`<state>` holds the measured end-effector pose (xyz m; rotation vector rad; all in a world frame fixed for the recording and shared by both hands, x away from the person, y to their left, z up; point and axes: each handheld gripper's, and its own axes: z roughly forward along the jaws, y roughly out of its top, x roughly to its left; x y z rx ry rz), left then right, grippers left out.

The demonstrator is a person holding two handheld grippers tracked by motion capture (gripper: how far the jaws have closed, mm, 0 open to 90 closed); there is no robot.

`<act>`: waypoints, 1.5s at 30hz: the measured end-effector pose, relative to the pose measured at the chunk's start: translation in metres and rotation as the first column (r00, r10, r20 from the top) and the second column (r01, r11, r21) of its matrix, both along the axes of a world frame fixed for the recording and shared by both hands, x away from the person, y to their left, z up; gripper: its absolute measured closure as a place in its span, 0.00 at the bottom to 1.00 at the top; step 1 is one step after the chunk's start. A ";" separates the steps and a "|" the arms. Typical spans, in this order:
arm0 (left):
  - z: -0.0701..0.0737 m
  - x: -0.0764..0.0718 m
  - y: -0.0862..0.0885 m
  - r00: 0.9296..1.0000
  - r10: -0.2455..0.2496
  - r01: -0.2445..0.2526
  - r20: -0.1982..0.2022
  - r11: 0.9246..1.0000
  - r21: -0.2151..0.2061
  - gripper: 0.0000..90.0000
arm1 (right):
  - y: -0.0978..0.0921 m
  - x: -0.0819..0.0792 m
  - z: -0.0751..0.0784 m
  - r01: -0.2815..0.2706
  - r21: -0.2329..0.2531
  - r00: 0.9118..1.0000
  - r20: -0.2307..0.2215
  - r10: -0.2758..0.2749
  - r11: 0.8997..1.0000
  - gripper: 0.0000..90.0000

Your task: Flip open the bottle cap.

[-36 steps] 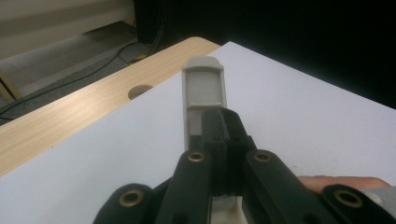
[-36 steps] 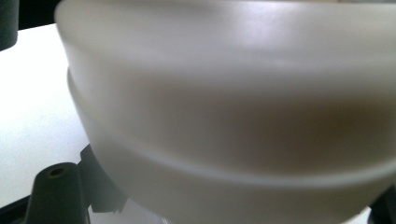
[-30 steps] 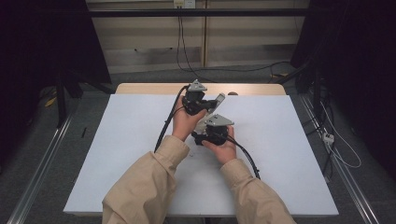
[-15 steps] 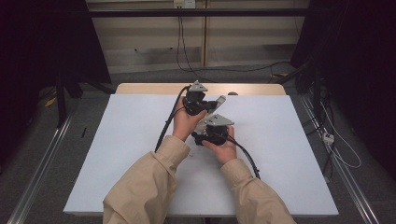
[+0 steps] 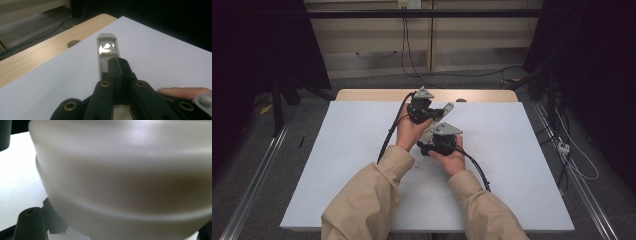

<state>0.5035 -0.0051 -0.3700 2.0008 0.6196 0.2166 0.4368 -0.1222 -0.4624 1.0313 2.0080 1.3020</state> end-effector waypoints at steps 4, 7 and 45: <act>0.001 -0.002 0.002 1.000 0.009 -0.009 -0.007 1.000 0.002 1.00 | 0.000 0.000 0.000 -0.001 0.003 1.000 -0.005 0.001 1.000 0.21; 0.001 -0.002 0.004 1.000 0.006 -0.006 -0.012 1.000 -0.003 1.00 | 0.000 0.000 0.000 -0.001 0.004 1.000 -0.006 0.001 1.000 0.20; -0.004 -0.064 0.102 0.999 0.038 -0.040 -0.022 0.996 -0.081 0.33 | -0.036 -0.044 0.010 -0.065 0.060 0.988 -0.139 0.073 0.996 0.10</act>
